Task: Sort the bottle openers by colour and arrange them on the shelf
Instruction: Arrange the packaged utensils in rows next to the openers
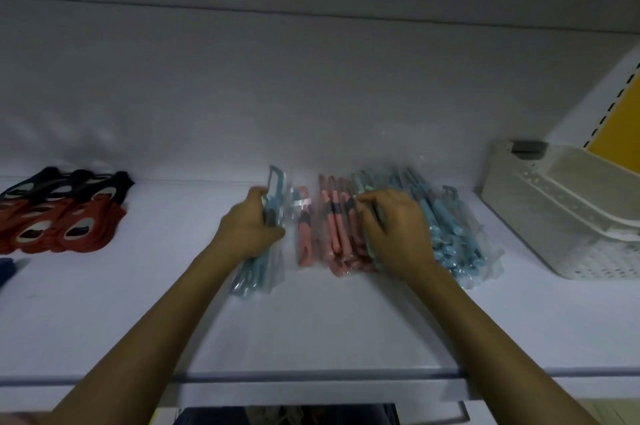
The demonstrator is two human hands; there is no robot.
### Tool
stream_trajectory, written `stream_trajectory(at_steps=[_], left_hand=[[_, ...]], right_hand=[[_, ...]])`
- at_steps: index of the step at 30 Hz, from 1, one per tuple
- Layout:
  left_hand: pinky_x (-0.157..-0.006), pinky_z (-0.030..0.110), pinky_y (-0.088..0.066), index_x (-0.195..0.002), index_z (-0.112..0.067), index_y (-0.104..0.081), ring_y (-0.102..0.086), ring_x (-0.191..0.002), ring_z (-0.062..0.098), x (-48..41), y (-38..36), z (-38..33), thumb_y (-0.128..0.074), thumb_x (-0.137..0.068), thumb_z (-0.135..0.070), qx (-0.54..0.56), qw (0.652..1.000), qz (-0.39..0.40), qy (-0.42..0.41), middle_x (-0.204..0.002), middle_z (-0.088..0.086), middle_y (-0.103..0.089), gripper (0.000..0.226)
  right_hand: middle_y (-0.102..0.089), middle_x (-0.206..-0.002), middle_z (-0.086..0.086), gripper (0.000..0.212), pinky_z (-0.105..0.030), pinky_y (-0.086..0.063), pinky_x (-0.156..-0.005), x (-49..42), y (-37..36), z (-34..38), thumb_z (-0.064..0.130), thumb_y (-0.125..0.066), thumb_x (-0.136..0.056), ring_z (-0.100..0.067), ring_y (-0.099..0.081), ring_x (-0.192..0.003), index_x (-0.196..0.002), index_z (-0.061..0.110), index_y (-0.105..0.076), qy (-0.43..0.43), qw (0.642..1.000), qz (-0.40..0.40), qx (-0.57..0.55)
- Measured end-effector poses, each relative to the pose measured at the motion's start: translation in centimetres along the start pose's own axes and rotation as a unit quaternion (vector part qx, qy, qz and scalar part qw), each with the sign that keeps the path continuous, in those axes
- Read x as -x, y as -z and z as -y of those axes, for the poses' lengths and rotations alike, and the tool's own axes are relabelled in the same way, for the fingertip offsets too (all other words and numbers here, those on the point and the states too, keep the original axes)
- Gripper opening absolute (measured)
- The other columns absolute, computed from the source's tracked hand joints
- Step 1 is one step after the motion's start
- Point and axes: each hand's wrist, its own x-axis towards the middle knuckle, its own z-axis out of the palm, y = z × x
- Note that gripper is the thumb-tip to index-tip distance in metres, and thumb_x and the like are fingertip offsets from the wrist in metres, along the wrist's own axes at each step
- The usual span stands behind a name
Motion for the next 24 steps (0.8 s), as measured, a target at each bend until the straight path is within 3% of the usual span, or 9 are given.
stream_trajectory(at_steps=[3, 5, 8, 10, 14, 16, 20, 22, 24], left_hand=[[-0.056, 0.016, -0.045, -0.119, -0.018, -0.046, -0.057, -0.077, 0.009, 0.6, 0.1, -2.8, -0.069, -0.079, -0.01, 0.194, 0.979, -0.05, -0.045, -0.092, -0.007, -0.057, 0.047], [-0.052, 0.011, -0.047, -0.113, -0.019, -0.048, -0.062, -0.073, 0.001, 1.0, -0.2, -5.5, -0.07, -0.079, -0.006, 0.328, 0.941, -0.036, -0.079, -0.093, -0.009, -0.059, 0.042], [-0.063, 0.019, -0.054, -0.115, -0.014, -0.052, -0.067, -0.079, 0.002, 1.5, -1.3, -9.0, -0.069, -0.083, -0.011, 0.421, 0.901, 0.004, -0.108, -0.099, 0.0, -0.067, 0.036], [-0.075, 0.03, -0.058, -0.117, -0.009, -0.055, -0.068, -0.09, 0.016, 1.2, -2.4, -10.8, -0.062, -0.09, -0.02, 0.433, 0.895, 0.042, -0.101, -0.104, 0.008, -0.068, 0.03], [-0.065, 0.018, -0.054, -0.09, -0.013, -0.057, -0.063, -0.069, 0.006, 0.0, -5.3, -13.7, -0.044, -0.099, -0.023, 0.49, 0.865, 0.101, -0.026, -0.08, -0.001, -0.063, 0.018], [-0.068, 0.021, -0.047, -0.083, -0.02, -0.051, -0.051, -0.067, 0.007, -0.7, -6.8, -14.2, -0.045, -0.098, -0.015, 0.447, 0.889, 0.094, -0.012, -0.076, -0.004, -0.053, 0.016], [-0.084, 0.028, -0.044, -0.079, -0.015, -0.058, -0.054, -0.084, 0.019, -1.7, -8.3, -13.8, -0.047, -0.095, -0.019, 0.404, 0.906, 0.122, 0.007, -0.084, 0.009, -0.057, 0.02], [-0.102, 0.036, -0.04, -0.105, -0.007, -0.062, -0.056, -0.108, 0.026, -1.9, -8.4, -13.9, -0.046, -0.096, -0.022, 0.407, 0.903, 0.134, 0.022, -0.116, 0.017, -0.06, 0.024], [-0.098, 0.029, -0.039, -0.112, -0.012, -0.059, -0.054, -0.112, 0.025, -2.2, -8.2, -13.9, -0.043, -0.098, -0.028, 0.392, 0.908, 0.144, 0.034, -0.128, 0.013, -0.057, 0.027]], right_hand=[[-0.07, -0.092, 0.002, 0.022, -0.02, -0.043, -0.079, 0.3, 0.5, 1.6, 0.029, -0.058, -0.09, -0.013, -0.063, -0.087, -0.098, 0.012, -0.07, -0.017, 0.994, -0.024, -0.11], [-0.068, -0.1, 0.01, 0.034, -0.011, -0.045, -0.078, 0.6, 0.7, 3.4, 0.04, -0.058, -0.09, 0.001, -0.064, -0.091, -0.113, 0.015, -0.064, -0.078, 0.958, 0.033, -0.275], [-0.069, -0.105, 0.009, 0.045, -0.018, -0.051, -0.082, 0.7, 1.5, 4.0, 0.04, -0.058, -0.084, -0.004, -0.066, -0.098, -0.122, 0.016, -0.055, -0.148, 0.876, 0.078, -0.453], [-0.071, -0.107, 0.002, 0.04, -0.027, -0.054, -0.086, 0.7, 2.8, 3.0, 0.034, -0.059, -0.086, -0.013, -0.067, -0.1, -0.121, 0.013, -0.057, -0.179, 0.857, 0.069, -0.478], [-0.071, -0.097, -0.005, 0.018, -0.036, -0.054, -0.08, 0.9, 5.1, -1.1, 0.017, -0.063, -0.09, -0.019, -0.067, -0.087, -0.107, 0.013, -0.062, -0.24, 0.911, -0.041, -0.332], [-0.069, -0.096, -0.007, 0.022, -0.039, -0.053, -0.077, 0.6, 6.2, -3.7, 0.02, -0.061, -0.088, -0.024, -0.065, -0.086, -0.11, 0.015, -0.059, -0.273, 0.943, -0.073, -0.173], [-0.066, -0.105, -0.012, 0.033, -0.041, -0.051, -0.078, -0.2, 7.3, -7.7, 0.031, -0.055, -0.089, -0.033, -0.061, -0.093, -0.119, 0.015, -0.055, -0.309, 0.948, -0.006, 0.076], [-0.062, -0.115, -0.016, 0.054, -0.044, -0.048, -0.088, -0.5, 6.7, -8.3, 0.052, -0.054, -0.087, -0.036, -0.058, -0.105, -0.123, 0.012, -0.053, -0.334, 0.938, 0.063, 0.069], [-0.052, -0.134, -0.016, 0.099, -0.048, -0.042, -0.102, -0.7, 5.9, -8.0, 0.082, -0.05, -0.068, -0.035, -0.051, -0.12, -0.137, 0.012, -0.042, -0.387, 0.911, 0.142, -0.034]])
